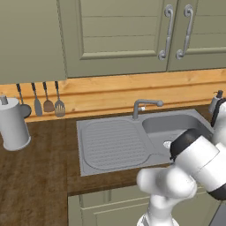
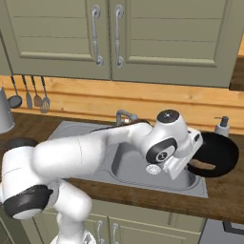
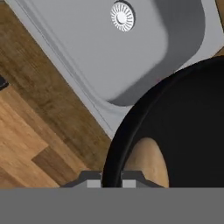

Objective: Pick the sweet potato from the sink and place it in the bowl. Then pick the bowl and place it in the microwave. Then close the microwave door and press the start button.

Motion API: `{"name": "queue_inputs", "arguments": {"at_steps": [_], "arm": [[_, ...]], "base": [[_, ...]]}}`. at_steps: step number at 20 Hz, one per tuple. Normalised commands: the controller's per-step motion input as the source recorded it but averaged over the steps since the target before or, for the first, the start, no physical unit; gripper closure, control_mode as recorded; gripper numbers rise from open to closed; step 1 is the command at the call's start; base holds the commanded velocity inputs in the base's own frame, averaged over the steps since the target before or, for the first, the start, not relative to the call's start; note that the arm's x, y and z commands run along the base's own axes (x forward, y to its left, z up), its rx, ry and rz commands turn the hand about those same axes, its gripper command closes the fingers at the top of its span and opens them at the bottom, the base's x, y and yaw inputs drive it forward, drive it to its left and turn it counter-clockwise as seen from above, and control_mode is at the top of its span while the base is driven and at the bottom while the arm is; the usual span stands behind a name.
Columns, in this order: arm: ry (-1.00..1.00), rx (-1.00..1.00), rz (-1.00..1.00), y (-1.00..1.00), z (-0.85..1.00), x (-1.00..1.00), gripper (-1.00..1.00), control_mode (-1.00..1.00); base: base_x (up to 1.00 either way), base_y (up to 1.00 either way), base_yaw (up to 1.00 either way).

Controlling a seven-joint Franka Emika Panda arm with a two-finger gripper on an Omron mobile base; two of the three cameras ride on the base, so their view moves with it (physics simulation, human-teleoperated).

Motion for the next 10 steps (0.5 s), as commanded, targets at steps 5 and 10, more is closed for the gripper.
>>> {"name": "queue_inputs", "arguments": {"at_steps": [5,10], "arm": [[0.04,0.01,0.29,0.88,0.49,-0.33,1.00,-1.00],[0.01,0.05,0.21,0.99,0.21,-0.28,1.00,-1.00]], "base": [[0.00,0.00,0.00],[0.00,0.00,0.00]]}}
